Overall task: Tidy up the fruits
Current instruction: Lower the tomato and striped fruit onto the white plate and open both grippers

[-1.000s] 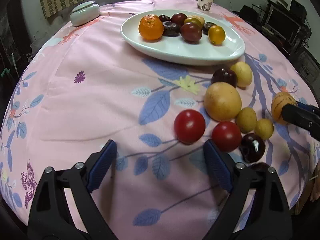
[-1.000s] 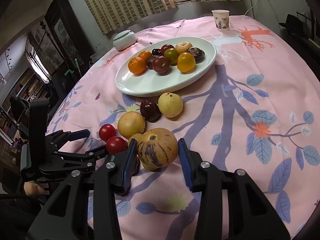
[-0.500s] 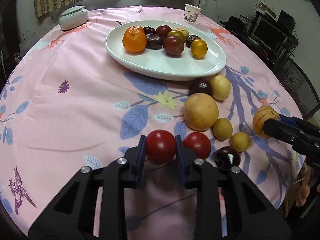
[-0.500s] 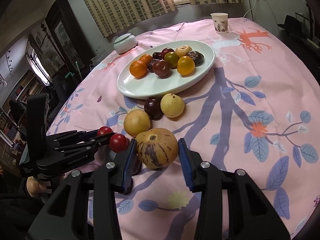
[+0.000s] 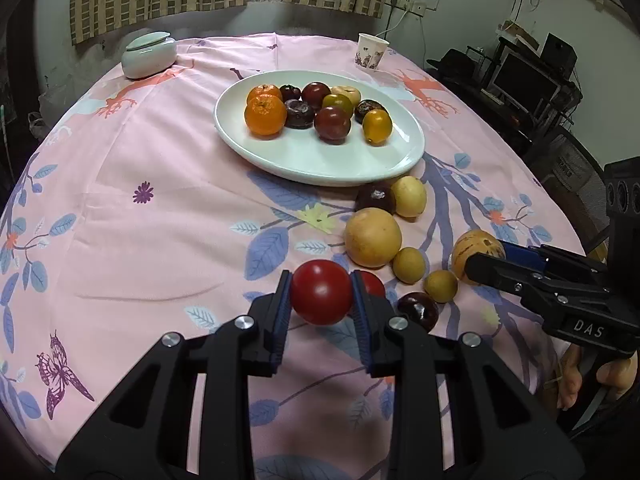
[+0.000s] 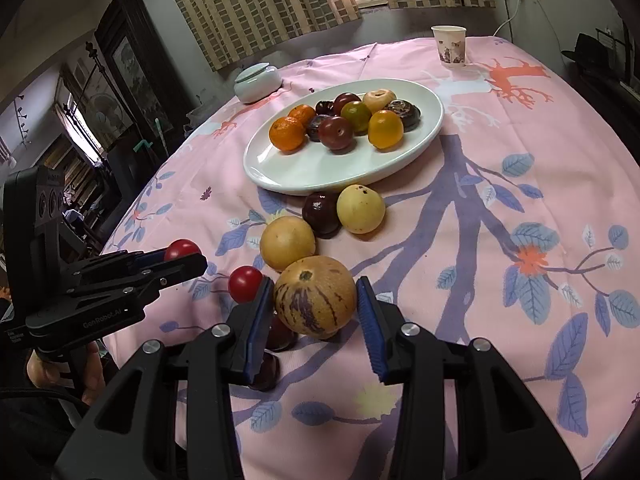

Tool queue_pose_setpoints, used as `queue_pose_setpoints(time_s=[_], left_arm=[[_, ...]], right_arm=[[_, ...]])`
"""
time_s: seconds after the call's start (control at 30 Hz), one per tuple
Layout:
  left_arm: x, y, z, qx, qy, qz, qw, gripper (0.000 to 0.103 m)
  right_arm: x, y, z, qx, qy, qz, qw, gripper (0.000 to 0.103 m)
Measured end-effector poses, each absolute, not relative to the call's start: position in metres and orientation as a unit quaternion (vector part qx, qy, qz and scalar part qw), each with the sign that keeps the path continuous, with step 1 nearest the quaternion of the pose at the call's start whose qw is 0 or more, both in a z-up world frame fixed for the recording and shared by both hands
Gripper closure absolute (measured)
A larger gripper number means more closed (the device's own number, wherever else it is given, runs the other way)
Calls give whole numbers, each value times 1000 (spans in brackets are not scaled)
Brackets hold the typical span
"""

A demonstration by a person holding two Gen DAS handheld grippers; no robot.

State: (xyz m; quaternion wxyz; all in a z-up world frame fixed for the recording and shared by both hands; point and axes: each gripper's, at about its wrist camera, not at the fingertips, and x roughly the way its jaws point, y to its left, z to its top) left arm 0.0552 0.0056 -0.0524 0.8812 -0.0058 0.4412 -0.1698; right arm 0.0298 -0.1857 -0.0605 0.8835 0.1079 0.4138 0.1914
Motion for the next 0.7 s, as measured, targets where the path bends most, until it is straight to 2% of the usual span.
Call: queue_pose_setpoints(time_s=[0.47,0.7], left_arm=[[72,7,-28,13,425,-169,889,74],[156,-7,-15,19,436,-161,885,73]], right_arm=[[47,-177,-45,79,416,207,882,61],[121,-160,-26,32,418,198,886,61]])
